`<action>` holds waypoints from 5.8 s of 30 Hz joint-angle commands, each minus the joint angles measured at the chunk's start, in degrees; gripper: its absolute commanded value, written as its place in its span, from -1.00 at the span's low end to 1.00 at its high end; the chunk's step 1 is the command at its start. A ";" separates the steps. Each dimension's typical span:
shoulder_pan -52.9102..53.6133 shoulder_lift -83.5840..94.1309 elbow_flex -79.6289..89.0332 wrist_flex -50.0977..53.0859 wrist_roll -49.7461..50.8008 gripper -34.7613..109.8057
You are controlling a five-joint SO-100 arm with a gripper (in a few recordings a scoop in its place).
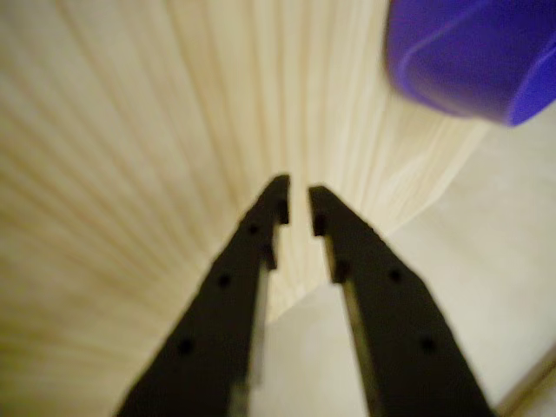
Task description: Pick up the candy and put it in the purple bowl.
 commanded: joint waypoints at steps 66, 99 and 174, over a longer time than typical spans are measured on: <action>-20.04 -84.73 -63.19 1.58 -7.29 -0.17; -20.48 -95.89 -69.17 -2.46 -6.86 -0.12; -9.32 -100.72 -97.21 12.39 -3.60 -0.52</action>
